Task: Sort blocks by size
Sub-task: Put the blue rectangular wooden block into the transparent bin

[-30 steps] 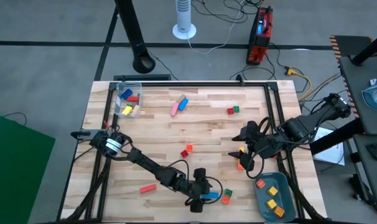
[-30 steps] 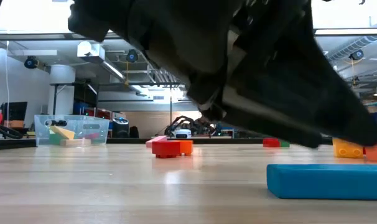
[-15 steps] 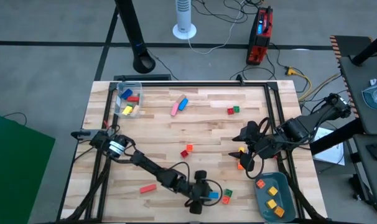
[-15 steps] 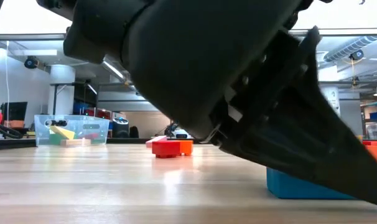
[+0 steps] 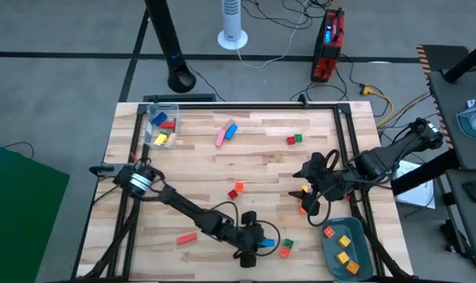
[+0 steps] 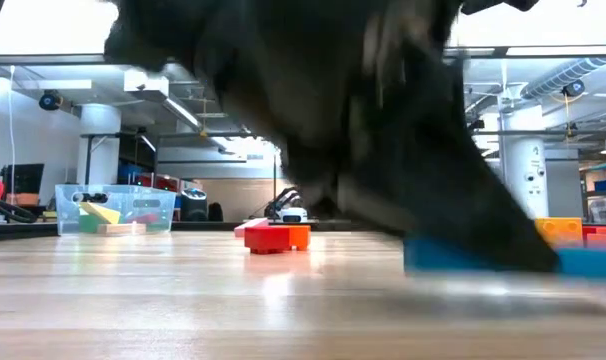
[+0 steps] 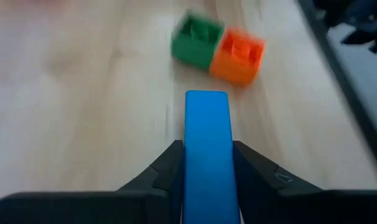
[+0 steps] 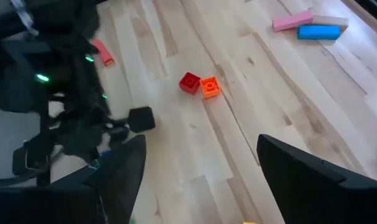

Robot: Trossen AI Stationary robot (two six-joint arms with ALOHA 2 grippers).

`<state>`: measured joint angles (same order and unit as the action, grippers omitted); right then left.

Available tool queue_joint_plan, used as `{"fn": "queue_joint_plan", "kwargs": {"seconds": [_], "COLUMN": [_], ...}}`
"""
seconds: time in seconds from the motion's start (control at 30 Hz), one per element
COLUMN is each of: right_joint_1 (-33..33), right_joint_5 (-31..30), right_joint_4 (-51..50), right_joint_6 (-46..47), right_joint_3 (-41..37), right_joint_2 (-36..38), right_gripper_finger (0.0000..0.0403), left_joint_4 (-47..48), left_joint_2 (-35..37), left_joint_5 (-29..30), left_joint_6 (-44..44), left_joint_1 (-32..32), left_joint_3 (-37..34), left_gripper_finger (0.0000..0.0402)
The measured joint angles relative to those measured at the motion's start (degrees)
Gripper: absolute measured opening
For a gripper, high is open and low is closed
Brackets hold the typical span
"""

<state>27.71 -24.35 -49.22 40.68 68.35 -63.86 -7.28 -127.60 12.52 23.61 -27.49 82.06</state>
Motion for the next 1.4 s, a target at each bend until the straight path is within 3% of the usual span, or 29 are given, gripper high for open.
{"fn": "queue_joint_plan", "kwargs": {"seconds": [0.23, 0.53, 0.77, 0.97, 1.2, 1.33, 1.4], "right_joint_1": [-0.29, -4.26, -11.09, -21.98, -37.46, -43.08, -44.37], "right_joint_5": [-2.86, -2.80, -2.30, 3.72, 17.63, 24.88, 27.67], "right_joint_4": [0.10, 0.61, 5.78, 17.36, 27.66, 27.69, 27.66], "right_joint_6": [0.71, 0.75, -3.02, -8.23, -13.28, -14.46, -15.21], "right_joint_3": [-1.97, -4.87, -6.11, -6.17, -4.94, -1.86, -0.07], "right_joint_2": [0.02, -0.02, -0.04, -0.28, -5.34, -10.90, -13.86], "right_gripper_finger": [0.0284, 0.0272, 0.0260, 0.0246, 0.0226, 0.0219, 0.0220], "left_joint_4": [18.97, 51.19, 52.41, 52.33, 52.28, 52.15, 52.32], "left_joint_2": [15.19, 35.91, 54.29, 66.82, 71.44, 70.31, 69.09], "left_joint_5": [9.49, 21.10, 19.96, 13.52, 7.54, 7.31, 7.64], "left_joint_6": [0.07, 6.89, 10.45, 11.95, 9.57, 8.43, 7.18], "left_joint_1": [0.88, 8.56, 23.39, 43.35, 64.53, 71.53, 73.51], "left_joint_3": [0.31, -1.90, -18.25, -31.05, -37.91, -38.32, -37.89], "left_gripper_finger": [0.0089, 0.0089, 0.0089, 0.0089, 0.0089, 0.0090, 0.0111]}}
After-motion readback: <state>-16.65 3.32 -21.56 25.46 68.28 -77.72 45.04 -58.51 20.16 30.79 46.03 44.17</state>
